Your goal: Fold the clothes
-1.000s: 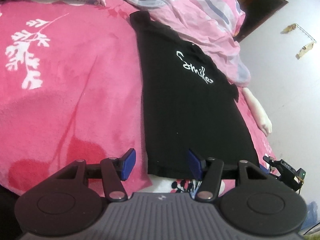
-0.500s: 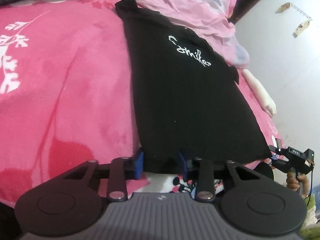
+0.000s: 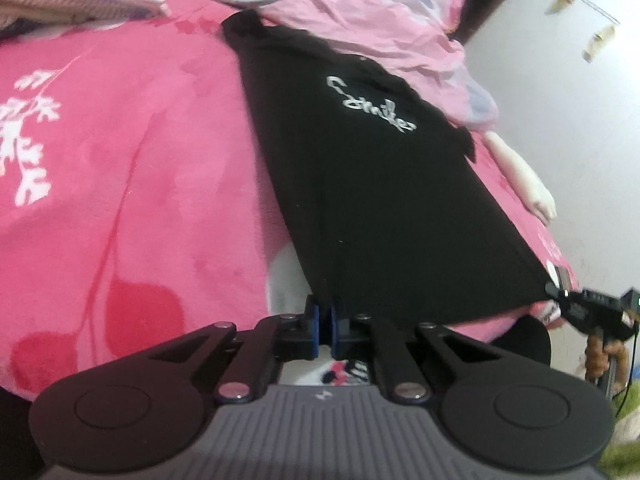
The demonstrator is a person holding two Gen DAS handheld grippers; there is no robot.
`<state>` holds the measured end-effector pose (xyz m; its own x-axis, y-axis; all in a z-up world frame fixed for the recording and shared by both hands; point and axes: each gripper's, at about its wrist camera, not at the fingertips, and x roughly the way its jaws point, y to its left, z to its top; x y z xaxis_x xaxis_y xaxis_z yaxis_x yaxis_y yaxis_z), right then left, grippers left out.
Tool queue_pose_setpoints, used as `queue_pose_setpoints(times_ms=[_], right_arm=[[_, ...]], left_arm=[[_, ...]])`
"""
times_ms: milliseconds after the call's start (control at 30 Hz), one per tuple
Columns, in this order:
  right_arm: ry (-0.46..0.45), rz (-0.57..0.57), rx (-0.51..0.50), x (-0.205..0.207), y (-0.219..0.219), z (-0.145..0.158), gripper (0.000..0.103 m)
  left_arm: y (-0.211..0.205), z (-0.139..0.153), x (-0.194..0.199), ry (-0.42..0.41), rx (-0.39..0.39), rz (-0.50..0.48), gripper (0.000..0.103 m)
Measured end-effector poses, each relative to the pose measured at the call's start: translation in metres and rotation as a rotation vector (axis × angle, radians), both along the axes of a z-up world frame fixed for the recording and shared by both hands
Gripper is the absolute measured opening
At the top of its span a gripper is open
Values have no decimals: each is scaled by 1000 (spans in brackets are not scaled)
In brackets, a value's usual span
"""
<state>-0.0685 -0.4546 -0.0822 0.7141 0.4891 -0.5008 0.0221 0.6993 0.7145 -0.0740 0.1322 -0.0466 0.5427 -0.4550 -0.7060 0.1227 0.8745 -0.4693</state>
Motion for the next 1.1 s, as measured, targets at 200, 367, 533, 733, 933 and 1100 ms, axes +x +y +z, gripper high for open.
queue_pose_setpoints(times_ms=[200,367,533,733,933,1100], right_arm=[[-13,6,-21,-7,-3,10,2],[-16,13,-47,-14,-4,17,2],[36,9,-78,-11,-7,4,2],[88,7,-156,-1,-5,-9,2],[118,35,-283,12,9,-14,4],[146,-25,-429,0,11,6,22]], left_arm=[[-6,7,-16,12,-2,-33,5],[-6,6,-25,33,4,-41,5],[-7,-12,-18,76,25,-38,5],[-16,-25,-7,92,92,-88,5],[-15,-31,-6,77,96,-118,11],[6,-21,-15,66,64,-93,36]])
